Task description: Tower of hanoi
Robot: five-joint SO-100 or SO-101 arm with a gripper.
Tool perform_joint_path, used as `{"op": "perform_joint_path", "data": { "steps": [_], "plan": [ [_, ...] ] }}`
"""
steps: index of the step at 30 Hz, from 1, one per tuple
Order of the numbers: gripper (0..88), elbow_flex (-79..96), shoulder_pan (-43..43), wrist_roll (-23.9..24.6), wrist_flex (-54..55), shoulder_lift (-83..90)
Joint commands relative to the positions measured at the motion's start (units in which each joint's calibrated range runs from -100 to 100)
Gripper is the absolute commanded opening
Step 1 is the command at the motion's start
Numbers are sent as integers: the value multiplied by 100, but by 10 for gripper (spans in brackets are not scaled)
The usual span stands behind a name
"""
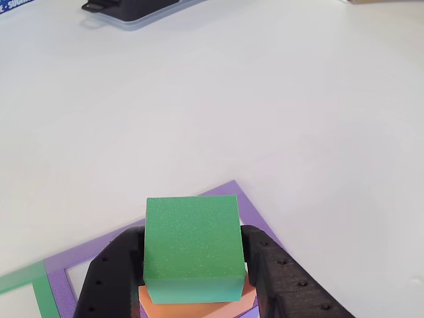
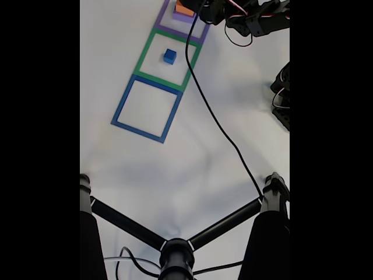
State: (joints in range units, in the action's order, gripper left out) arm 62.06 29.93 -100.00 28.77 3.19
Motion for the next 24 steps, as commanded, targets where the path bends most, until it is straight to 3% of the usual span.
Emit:
{"op": "perform_joint_path", "data": {
  "steps": [1,8,13,24],
  "plan": [
    [89,-105,-61,0,73,170],
    [86,-87,-107,0,-145,386],
    [90,-132,-214,0,-1189,1251],
    [91,-2485,-824,0,-7503,3880]
  ]
}}
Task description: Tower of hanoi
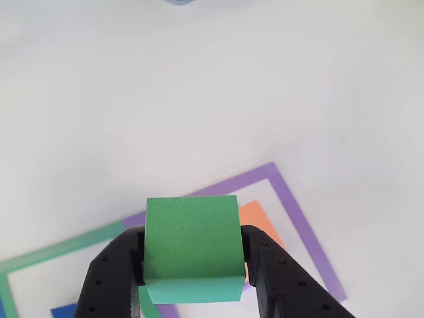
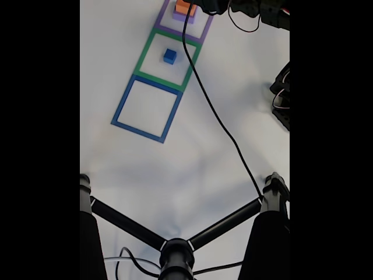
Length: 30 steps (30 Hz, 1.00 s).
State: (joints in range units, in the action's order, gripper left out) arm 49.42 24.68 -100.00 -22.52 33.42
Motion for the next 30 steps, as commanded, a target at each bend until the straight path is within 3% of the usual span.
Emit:
{"op": "perform_joint_path", "data": {
  "steps": [1,5,13,22,30],
  "plan": [
    [91,-1503,-391,0,-2827,945],
    [90,-2520,-757,0,-4325,1129],
    [90,-3547,-1374,0,-5919,1306],
    [90,-3529,-2243,0,-5935,1306],
    [91,-2475,-2953,0,-4567,1186]
  ]
}}
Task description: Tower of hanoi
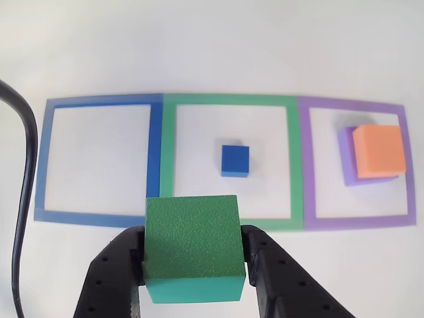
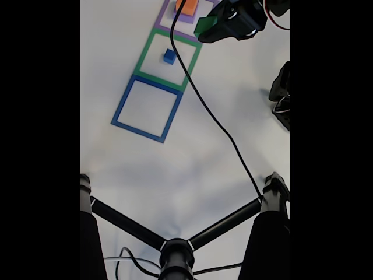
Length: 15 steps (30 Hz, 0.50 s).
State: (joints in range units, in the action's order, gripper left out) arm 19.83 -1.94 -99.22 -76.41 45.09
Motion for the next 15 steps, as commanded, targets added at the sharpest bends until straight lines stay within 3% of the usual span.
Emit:
{"op": "perform_joint_path", "data": {
  "steps": [1,8,15],
  "plan": [
    [91,766,-358,-78,1170,18],
    [91,3119,-793,-78,4618,-358],
    [90,4128,-1113,-78,7508,-1608]
  ]
}}
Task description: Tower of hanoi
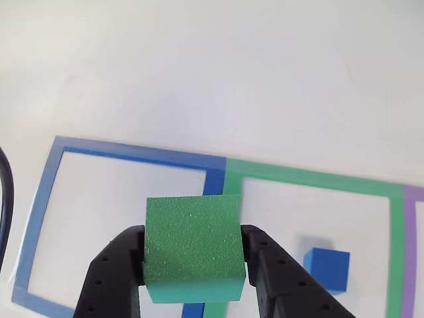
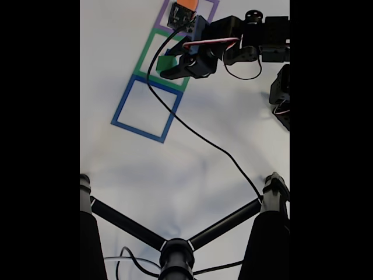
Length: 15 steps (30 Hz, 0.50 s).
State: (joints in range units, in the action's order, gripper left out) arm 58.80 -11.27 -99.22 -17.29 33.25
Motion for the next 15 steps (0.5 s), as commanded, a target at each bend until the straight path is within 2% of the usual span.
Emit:
{"op": "perform_joint_path", "data": {
  "steps": [1,8,15],
  "plan": [
    [91,304,-226,-78,1895,-593],
    [88,767,-615,-78,3805,-1666],
    [89,1076,-859,-78,5117,-2532]
  ]
}}
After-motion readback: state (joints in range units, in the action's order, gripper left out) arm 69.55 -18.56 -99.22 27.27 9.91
